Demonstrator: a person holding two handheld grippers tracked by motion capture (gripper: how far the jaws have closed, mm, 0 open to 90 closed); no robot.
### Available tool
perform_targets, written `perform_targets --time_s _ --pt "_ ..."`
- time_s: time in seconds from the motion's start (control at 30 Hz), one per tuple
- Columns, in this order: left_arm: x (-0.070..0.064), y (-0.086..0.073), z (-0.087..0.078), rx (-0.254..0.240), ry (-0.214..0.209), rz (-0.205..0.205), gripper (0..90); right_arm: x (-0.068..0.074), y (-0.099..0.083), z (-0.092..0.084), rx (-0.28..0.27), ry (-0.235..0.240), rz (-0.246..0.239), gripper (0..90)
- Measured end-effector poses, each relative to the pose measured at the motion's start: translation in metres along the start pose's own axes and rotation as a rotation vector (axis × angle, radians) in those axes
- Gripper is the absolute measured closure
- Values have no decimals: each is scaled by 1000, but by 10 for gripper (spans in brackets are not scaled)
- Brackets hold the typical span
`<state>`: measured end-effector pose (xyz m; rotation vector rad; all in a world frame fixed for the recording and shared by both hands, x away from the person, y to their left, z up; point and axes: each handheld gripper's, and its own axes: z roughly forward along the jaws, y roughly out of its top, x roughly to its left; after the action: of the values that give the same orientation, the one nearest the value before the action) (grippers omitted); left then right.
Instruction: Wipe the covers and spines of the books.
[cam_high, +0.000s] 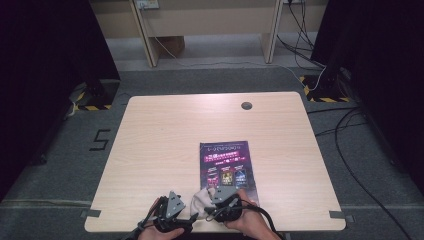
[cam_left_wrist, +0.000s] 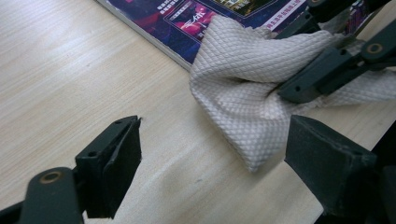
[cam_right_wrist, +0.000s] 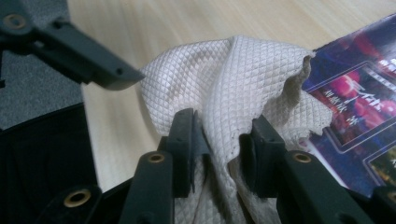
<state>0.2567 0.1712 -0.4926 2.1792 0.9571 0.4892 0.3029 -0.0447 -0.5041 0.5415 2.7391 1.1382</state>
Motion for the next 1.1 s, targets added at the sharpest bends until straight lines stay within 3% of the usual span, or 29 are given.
perform_targets --time_s 0.13,0.2,0.37,0.5,0.67,0.9,1.0,1.1 --pt "0 0 1 -7 3 -10 180 -6 -2 -3 0 17 54 681" --pt "1 -1 0 -4 4 -10 180 -14 -4 -5 1 -3 59 685" --pt "0 -1 1 -1 2 -8 180 -42 -14 -19 8 -117 114 683" --pt "0 -1 1 -2 4 -8 180 -57 -23 -28 10 -155 156 682" --pt "0 -1 2 2 5 -6 180 -55 -27 -33 17 -165 155 682" --pt "1 -2 2 5 9 -7 180 -42 -34 -39 11 -121 128 680" --pt "0 -2 2 6 12 -5 180 -48 -37 -42 4 -103 146 686" --pt "0 -2 2 6 12 -3 180 -55 -41 -47 8 -139 160 685"
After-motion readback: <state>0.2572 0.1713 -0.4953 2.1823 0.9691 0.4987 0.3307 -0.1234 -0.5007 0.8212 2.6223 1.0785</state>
